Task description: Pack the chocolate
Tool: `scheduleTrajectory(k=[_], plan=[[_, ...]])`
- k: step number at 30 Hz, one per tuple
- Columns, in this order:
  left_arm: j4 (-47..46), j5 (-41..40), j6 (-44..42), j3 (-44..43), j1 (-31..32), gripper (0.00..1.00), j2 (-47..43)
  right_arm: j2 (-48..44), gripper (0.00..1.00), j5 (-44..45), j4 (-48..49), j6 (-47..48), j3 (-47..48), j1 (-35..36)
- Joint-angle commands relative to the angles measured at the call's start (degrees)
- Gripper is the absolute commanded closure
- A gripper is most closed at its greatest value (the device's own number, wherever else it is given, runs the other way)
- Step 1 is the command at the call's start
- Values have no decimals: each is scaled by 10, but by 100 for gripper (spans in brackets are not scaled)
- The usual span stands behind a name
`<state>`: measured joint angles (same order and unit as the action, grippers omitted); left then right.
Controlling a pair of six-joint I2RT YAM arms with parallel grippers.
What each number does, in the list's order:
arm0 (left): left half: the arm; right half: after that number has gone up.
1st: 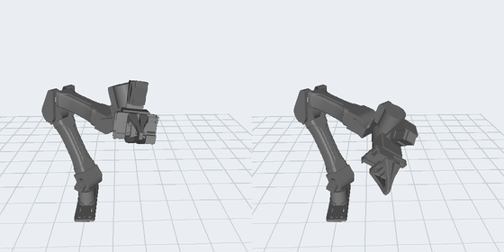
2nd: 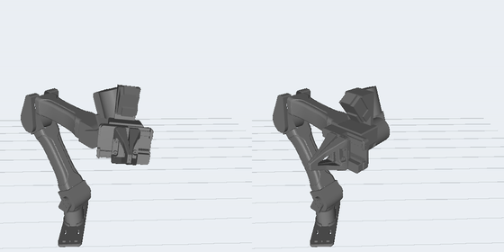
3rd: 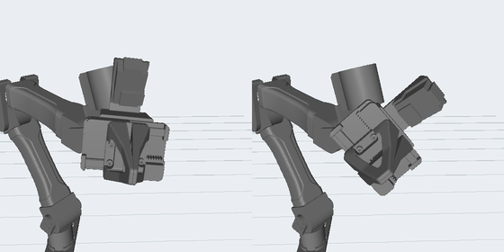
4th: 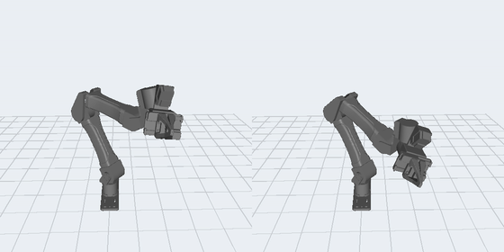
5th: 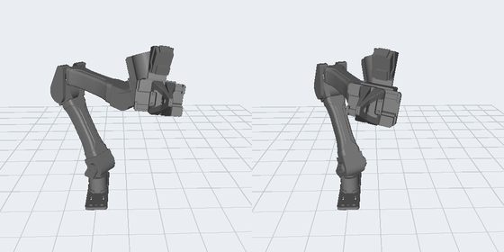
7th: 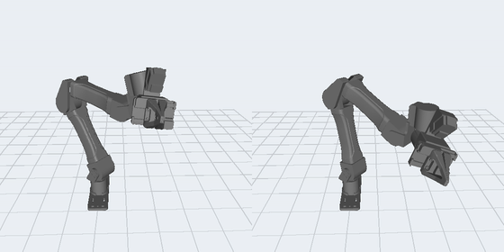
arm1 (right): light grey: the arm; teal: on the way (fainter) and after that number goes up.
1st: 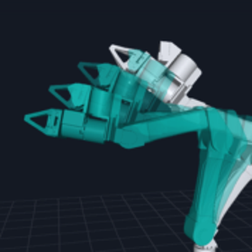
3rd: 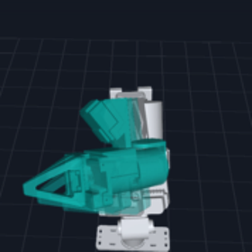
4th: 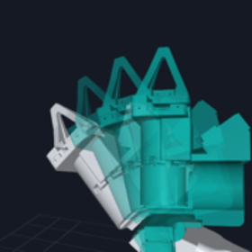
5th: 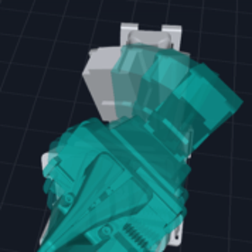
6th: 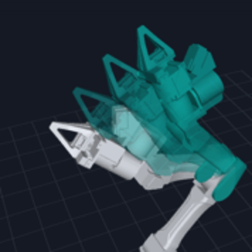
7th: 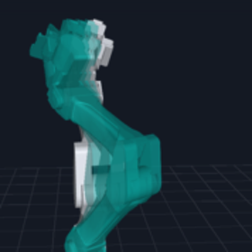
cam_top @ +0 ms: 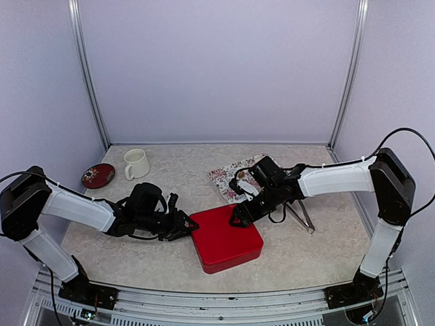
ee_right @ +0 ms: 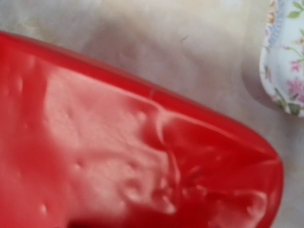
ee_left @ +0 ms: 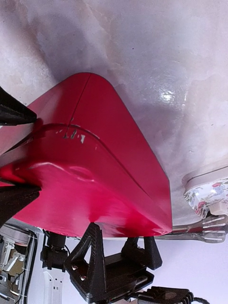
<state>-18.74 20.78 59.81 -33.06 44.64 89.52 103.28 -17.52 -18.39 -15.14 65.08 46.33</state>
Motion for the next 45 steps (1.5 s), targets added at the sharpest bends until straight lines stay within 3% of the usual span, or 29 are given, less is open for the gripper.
scheduleTrajectory(k=[1,8,11,18,28,41,45], plan=[[-53,-9,-26,-29,15,68,46,47,21,-106,47,37,15,60],[23,-45,-50,-17,-1,90,37,76,16,-98,49,31,18,61],[72,-65,-89,-33,0,93,22,74,14,-61,42,25,13,61],[107,-76,-110,-55,12,96,32,6,0,-4,29,34,11,49],[97,-65,-112,-51,9,96,25,-125,0,-1,52,34,-2,18],[125,-76,-131,-77,28,93,9,-53,5,5,8,25,-19,1],[131,-76,-135,-83,29,90,13,-38,2,13,3,36,-32,-4]])
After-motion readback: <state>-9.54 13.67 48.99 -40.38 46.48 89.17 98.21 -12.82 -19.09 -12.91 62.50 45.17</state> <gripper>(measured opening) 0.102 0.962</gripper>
